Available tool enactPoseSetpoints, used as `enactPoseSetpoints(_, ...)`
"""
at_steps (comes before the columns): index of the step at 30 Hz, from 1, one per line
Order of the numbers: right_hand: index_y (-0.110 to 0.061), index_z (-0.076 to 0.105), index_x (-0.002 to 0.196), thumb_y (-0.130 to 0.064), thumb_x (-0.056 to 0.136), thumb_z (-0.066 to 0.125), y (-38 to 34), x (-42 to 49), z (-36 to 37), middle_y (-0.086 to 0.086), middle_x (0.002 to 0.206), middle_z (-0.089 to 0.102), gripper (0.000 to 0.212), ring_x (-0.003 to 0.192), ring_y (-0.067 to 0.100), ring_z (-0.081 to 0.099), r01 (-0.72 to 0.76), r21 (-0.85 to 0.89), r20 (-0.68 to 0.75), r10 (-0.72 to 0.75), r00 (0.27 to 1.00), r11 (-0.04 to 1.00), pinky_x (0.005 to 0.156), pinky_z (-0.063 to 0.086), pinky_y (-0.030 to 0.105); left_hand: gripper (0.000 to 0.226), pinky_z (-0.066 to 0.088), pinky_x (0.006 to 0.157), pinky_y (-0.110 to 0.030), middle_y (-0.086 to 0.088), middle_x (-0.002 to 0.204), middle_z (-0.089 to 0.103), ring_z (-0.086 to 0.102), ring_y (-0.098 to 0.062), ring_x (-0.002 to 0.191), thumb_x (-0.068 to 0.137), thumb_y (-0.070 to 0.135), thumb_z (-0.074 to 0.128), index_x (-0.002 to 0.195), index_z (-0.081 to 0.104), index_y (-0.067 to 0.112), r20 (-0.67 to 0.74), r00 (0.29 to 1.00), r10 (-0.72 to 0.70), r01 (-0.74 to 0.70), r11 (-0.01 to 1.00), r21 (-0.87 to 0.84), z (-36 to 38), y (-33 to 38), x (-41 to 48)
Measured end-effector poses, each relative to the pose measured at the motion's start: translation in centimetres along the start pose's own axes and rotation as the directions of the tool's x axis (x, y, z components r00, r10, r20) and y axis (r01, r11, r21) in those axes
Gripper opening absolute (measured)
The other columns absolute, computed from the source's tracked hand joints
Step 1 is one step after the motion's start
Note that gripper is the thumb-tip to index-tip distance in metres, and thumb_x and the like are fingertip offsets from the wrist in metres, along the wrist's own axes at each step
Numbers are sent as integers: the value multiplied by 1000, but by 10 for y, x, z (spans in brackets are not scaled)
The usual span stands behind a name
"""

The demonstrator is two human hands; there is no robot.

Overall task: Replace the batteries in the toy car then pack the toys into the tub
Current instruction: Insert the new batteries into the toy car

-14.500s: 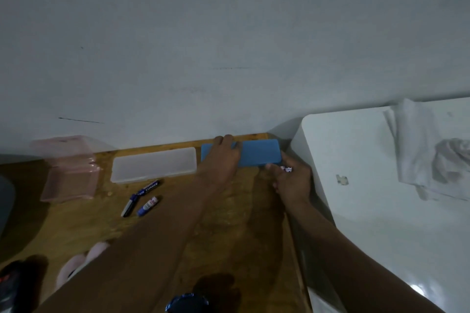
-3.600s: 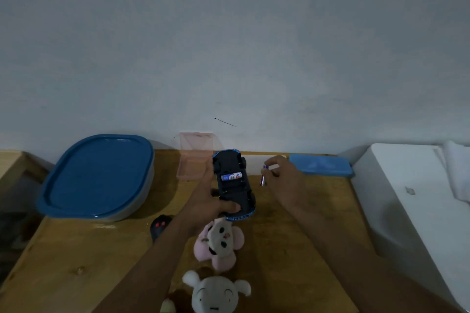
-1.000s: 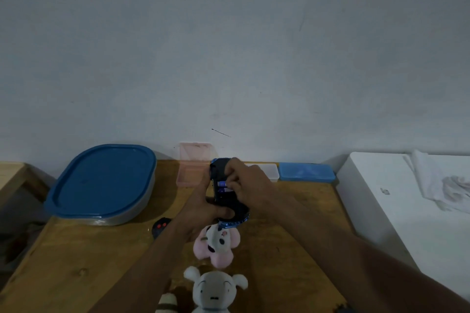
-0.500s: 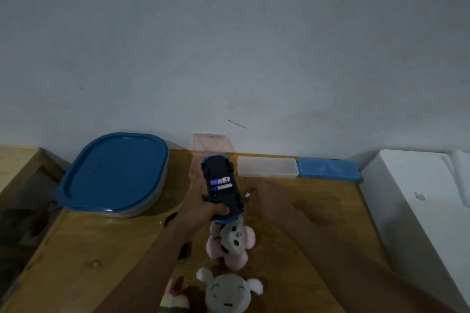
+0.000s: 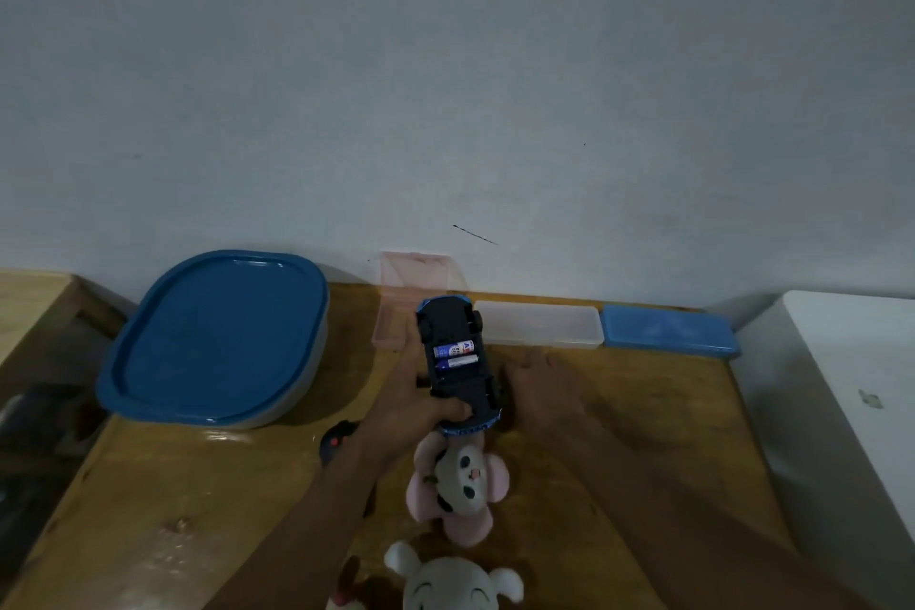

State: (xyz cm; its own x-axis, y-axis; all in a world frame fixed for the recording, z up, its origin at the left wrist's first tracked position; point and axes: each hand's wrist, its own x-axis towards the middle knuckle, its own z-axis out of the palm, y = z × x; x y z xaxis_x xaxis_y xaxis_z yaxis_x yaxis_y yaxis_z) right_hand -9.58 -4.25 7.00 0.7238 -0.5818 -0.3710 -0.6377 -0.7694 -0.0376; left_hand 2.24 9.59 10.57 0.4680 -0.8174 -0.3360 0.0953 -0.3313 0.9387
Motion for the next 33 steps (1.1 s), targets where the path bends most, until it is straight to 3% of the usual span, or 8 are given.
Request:
enactPoseSetpoints(3,-22,56,116,-22,92,57,6,-6,-2,4,116,63,24,98,18,58,-20,206,-93,40,995,978,82,46,31,83,58,76,-31,9,96,69,67,4,82,71,-14,70,129,41,38,-5,1000,20,-20,1000,0,2,0,-1)
enactPoseSetpoints(6,-17,67,108,-11,93,53,8,-14,-11,2,106,69,21,85,13,59,-41,523,-150,139,979,852,67,40,19,88,59,73,-30,10,95,69,68,2,82,71,-15,69,135,38,37,-21,999,38,-38,999,-15,2,2,-5)
enactPoseSetpoints(11,-13,72,104,-10,87,67,16,-34,-39,3,106,71,18,90,9,62,24,798,-259,306,916,603,85,50,20,87,60,79,-37,0,101,69,70,-8,86,71,-17,68,135,37,34,-24,997,70,-71,996,-48,4,8,-15)
enactPoseSetpoints(16,-15,75,102,-12,88,67,11,-61,-62,0,106,70,17,96,14,65,114,913,-280,400,873,392,83,54,22,90,58,84,-48,-3,104,70,70,-26,97,69,-14,70,133,36,40,6,992,129,-129,990,-53,10,13,-26)
enactPoseSetpoints(19,-17,73,105,-14,86,68,1,-73,-66,-5,97,69,19,91,12,65,153,913,-306,387,870,378,84,55,25,92,58,83,-50,5,101,70,69,-28,98,69,-14,71,132,36,42,2,987,163,-162,986,-45,16,16,-32)
enactPoseSetpoints(22,-15,73,95,-18,80,75,-8,-77,-65,-6,88,70,16,84,7,65,144,915,-315,444,839,377,80,56,25,95,58,83,-52,-7,106,71,68,-29,98,68,-12,71,140,33,38,15,988,154,-153,987,-47,21,16,-36)
enactPoseSetpoints(26,-13,73,96,-19,84,71,-18,-81,-59,-1,95,72,13,81,6,64,97,881,-327,447,833,463,70,52,15,103,60,75,-39,-12,106,70,71,-27,93,71,-16,68,146,23,38,9,987,158,-157,985,-72,25,19,-41)
enactPoseSetpoints(33,-14,75,94,-22,84,71,-33,-82,-56,5,98,74,13,83,14,67,71,874,-325,469,821,481,74,55,23,103,57,62,-22,0,104,65,70,-3,81,72,-18,68,151,17,26,36,987,155,-153,986,-59,31,24,-51)
